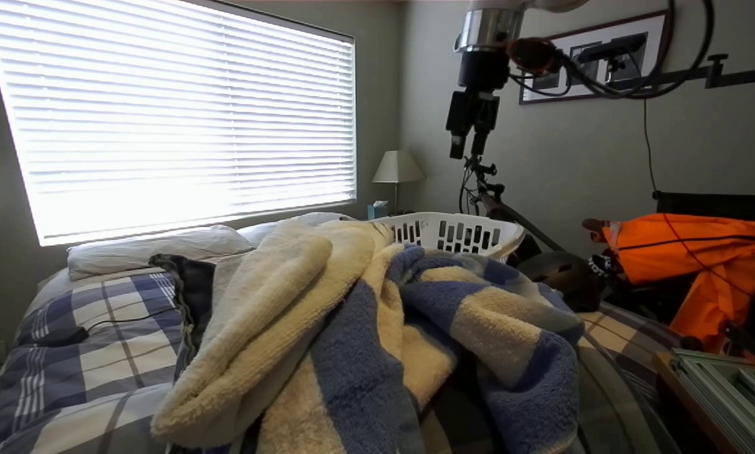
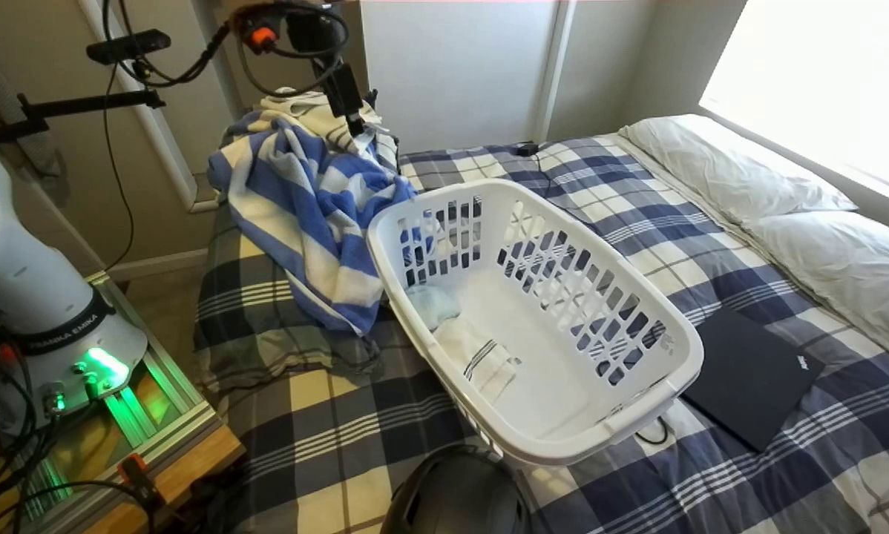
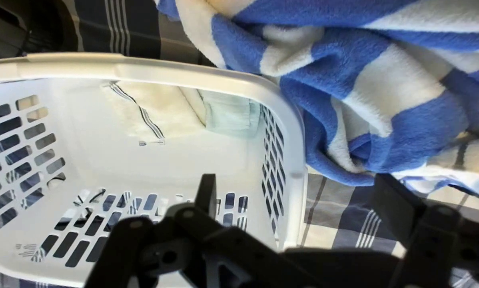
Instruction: Remove the towels from the laundry basket and put them on the towel on the left
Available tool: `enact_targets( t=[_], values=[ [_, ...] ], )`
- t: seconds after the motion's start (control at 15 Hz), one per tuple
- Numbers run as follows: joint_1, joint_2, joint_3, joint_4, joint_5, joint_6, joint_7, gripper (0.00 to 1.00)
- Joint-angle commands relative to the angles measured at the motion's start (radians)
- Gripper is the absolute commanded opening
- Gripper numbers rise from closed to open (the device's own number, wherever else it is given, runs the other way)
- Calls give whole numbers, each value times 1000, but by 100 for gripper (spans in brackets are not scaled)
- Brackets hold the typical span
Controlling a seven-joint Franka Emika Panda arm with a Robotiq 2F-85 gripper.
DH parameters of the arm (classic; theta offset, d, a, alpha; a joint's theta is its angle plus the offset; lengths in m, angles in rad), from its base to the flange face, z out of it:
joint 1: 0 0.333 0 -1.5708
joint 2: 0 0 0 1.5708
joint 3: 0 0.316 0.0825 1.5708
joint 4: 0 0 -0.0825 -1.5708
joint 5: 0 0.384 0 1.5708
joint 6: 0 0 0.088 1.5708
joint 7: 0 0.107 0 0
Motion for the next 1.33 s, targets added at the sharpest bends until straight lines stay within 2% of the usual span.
enact_targets(
  t=[0.0,0.27,0.53,0.73,0.87,1.0,1.07,1.27],
  values=[
    [-3,196,-41,148,48,20,-74,100],
    [-18,339,-67,199,63,97,-139,100],
    [-53,478,-73,240,154,176,-196,100],
    [-90,587,-56,297,250,185,-252,100],
    [-114,655,-41,348,301,145,-271,100],
    [-120,707,-41,399,292,89,-230,100],
    [-106,642,-47,312,257,159,-231,100],
    [-115,697,-44,364,259,124,-227,100]
  ],
)
